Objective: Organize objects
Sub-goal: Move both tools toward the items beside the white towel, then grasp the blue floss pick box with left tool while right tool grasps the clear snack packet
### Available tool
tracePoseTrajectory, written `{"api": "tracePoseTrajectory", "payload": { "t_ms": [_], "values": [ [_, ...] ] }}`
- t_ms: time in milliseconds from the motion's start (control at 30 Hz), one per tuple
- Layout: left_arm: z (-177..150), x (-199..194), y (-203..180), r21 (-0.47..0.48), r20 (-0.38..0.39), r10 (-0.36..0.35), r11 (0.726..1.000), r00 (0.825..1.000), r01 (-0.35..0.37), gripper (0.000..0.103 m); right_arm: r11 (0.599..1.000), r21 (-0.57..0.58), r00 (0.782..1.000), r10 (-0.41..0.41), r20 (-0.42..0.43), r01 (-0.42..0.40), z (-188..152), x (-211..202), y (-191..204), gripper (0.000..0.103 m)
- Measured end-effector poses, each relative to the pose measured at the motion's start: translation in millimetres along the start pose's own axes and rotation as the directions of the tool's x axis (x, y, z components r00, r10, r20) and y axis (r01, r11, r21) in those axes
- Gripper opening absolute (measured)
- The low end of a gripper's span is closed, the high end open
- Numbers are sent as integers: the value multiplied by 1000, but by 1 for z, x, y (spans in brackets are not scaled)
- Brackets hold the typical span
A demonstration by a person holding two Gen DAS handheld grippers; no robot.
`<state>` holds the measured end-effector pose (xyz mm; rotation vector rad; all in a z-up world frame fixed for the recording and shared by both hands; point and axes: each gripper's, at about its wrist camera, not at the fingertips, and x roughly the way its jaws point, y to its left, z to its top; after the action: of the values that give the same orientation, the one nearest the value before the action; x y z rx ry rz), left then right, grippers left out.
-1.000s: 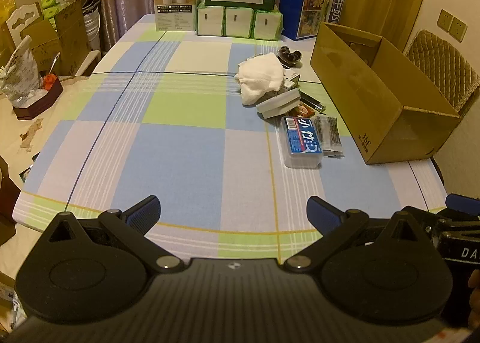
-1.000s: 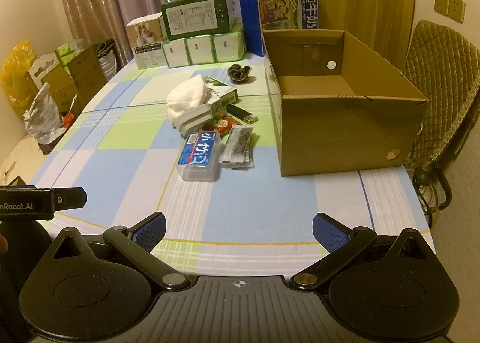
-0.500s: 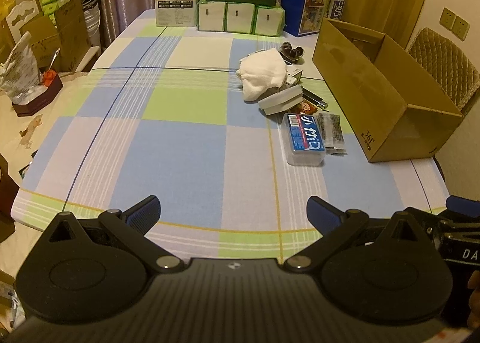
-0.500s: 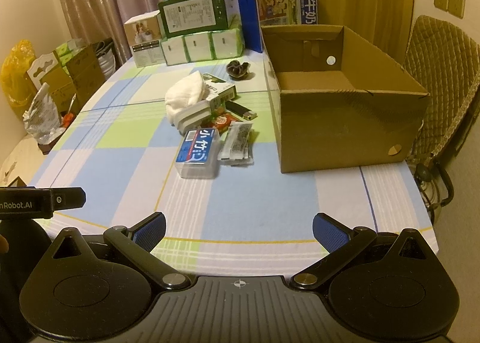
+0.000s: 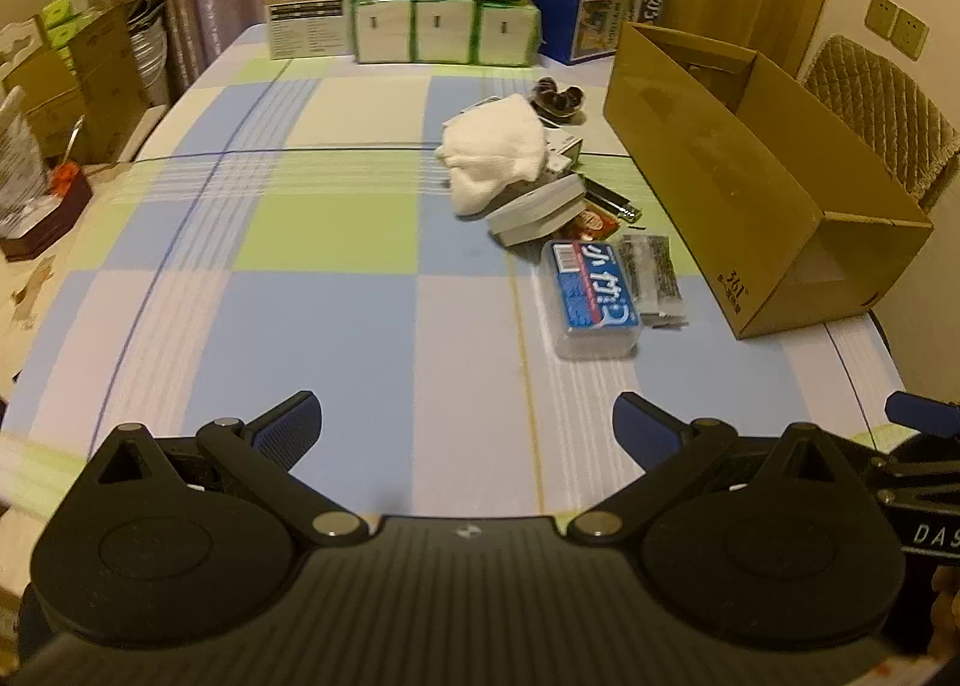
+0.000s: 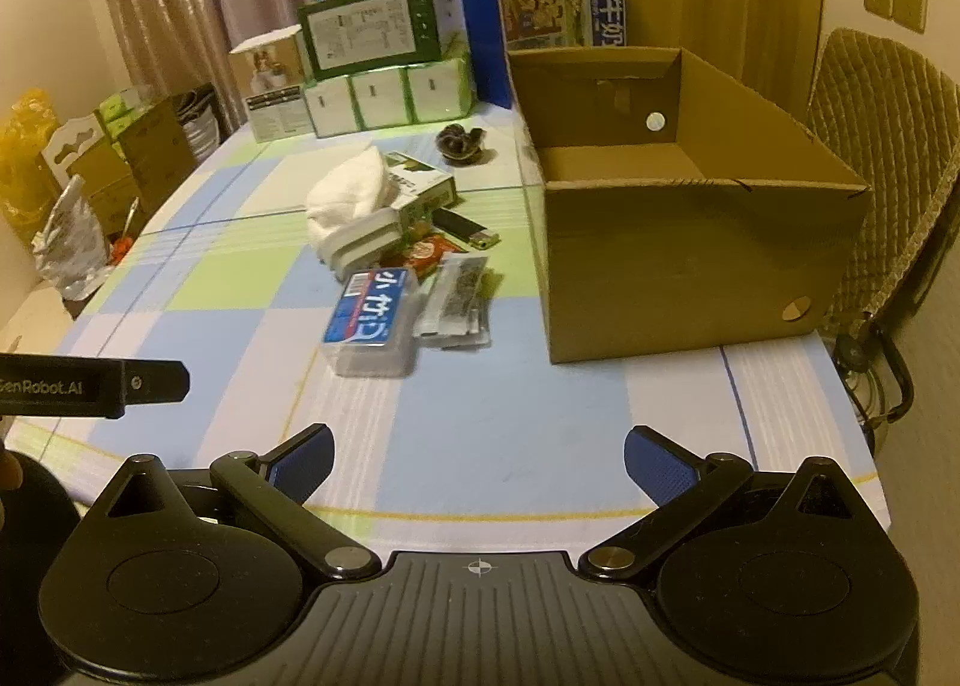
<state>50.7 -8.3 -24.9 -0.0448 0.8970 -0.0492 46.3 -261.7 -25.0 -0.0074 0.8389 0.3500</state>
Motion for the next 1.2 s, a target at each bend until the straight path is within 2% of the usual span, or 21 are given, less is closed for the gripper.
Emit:
{"api": "tracePoseTrajectory", "payload": {
  "t_ms": [33,100,200,367,533,667,733,767,867,1000,1100,1200],
  "values": [
    [3,7,-2,4,6,-13,1000,1000,12,101,1000,5,1000,1,2,-1,1,3,-3,100],
    [8,20,-6,17,14,-28,999,1000,28,97,1000,21,1000,9,-3,-9,2,13,-8,92],
    [17,42,-15,41,24,-66,997,998,65,95,999,44,1000,7,-22,-6,5,25,-16,84],
    [31,75,-33,73,24,-114,991,993,112,94,998,56,999,-7,-36,9,9,40,-23,81],
    [38,107,-49,127,7,-137,983,991,135,88,998,68,997,-11,-73,16,9,55,-30,81],
    [40,125,-51,149,-17,-169,974,985,170,76,998,62,996,8,-91,-2,10,64,-29,81],
    [41,129,-49,147,-26,-170,974,985,172,67,999,46,996,14,-92,-9,10,67,-25,81],
    [41,130,-47,150,-34,-171,973,985,175,52,999,36,995,19,-93,-16,10,69,-24,81],
    [40,125,-38,181,-37,-139,973,990,143,51,999,0,995,50,-87,-51,10,75,-16,81],
    [38,118,-13,198,-32,-58,978,998,64,51,992,-66,993,108,-52,-111,14,83,4,79],
    [40,118,8,176,-41,-19,984,999,26,51,986,-126,994,103,-26,-106,20,97,23,74],
    [43,118,21,143,-48,-15,989,999,22,51,987,-152,999,51,6,-49,27,112,35,73]
  ]
}}
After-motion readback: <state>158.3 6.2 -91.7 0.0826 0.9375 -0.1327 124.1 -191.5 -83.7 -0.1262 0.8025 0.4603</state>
